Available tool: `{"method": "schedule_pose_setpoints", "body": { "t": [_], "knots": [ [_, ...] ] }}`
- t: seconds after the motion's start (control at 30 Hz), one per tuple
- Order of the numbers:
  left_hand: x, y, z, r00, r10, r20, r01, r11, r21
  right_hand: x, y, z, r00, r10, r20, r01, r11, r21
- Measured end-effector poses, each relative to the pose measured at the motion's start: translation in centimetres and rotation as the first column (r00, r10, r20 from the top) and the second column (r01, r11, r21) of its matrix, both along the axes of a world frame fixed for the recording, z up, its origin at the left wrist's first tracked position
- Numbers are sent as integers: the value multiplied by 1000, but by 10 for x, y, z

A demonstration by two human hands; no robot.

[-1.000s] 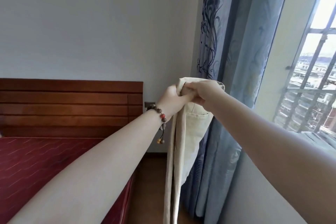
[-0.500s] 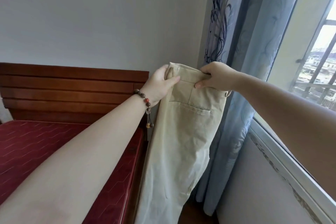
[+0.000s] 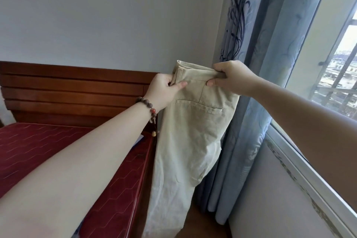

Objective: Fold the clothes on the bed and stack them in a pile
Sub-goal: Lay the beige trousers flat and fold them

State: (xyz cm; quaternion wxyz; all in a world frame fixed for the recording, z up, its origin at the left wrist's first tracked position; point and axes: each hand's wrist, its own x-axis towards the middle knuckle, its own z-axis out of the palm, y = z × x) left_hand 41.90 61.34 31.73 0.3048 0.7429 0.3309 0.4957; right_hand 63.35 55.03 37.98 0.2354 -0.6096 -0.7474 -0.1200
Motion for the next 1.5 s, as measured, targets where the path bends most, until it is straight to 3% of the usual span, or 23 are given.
{"method": "schedule_pose_setpoints", "body": {
  "t": [0.03,0.07,0.13,0.17,0.23,0.3,0.37,0.53,0.63,0.73,0.8,0.87,0.97,1.03,1.1,1.23,1.27,1.33,1.4,1.5],
  "knots": [
    [3,0,1,997,-2,83,6,999,-53,5,-2,-2,999,-32,-20,35,992,125],
    [6,0,2,987,2,159,13,996,-93,12,-5,-6,989,-50,-136,83,964,254],
    [8,2,4,955,-5,297,53,987,-151,27,-14,-18,849,12,-528,192,924,330],
    [8,1,7,936,-13,352,77,983,-169,33,-18,-26,721,77,-689,149,953,262],
    [10,1,10,911,-5,412,96,975,-199,37,-25,-46,475,157,-866,-172,981,84],
    [12,4,9,907,21,421,78,974,-215,34,-22,-61,394,149,-907,-356,935,-1],
    [11,5,7,920,37,391,50,976,-210,26,-16,-67,410,147,-900,-273,961,33],
    [-3,5,20,965,112,236,-108,994,-32,18,-5,-47,579,156,-800,-15,983,181],
    [-6,10,37,947,142,287,-155,988,22,7,-2,-37,557,236,-796,63,944,324],
    [-7,11,36,938,155,310,-155,988,-25,2,5,-44,528,181,-830,43,970,239],
    [-11,12,27,941,146,306,-142,989,-33,3,8,-46,605,112,-788,52,983,179],
    [-16,14,20,915,118,385,-108,993,-49,2,9,-40,653,119,-748,89,969,231],
    [-27,19,22,896,84,437,5,980,-199,-3,12,-40,634,180,-752,88,949,302],
    [-33,18,27,920,-56,387,193,926,-323,-9,13,-45,636,206,-743,55,949,311],
    [-36,17,29,922,-129,364,274,884,-380,-12,13,-47,617,221,-755,32,952,304],
    [-27,15,33,909,-77,410,216,928,-303,-3,10,-64,361,268,-893,-222,955,197],
    [-26,15,33,906,-58,419,192,939,-285,0,8,-75,358,200,-912,-288,953,96],
    [-25,16,32,913,-25,408,141,956,-257,8,7,-95,471,68,-879,-320,942,-99],
    [-25,18,31,927,-18,376,108,969,-220,18,9,-106,494,71,-866,-261,963,-70],
    [-19,13,38,939,-66,337,120,982,-143,26,11,-121,401,105,-910,-182,983,33]
  ]
}}
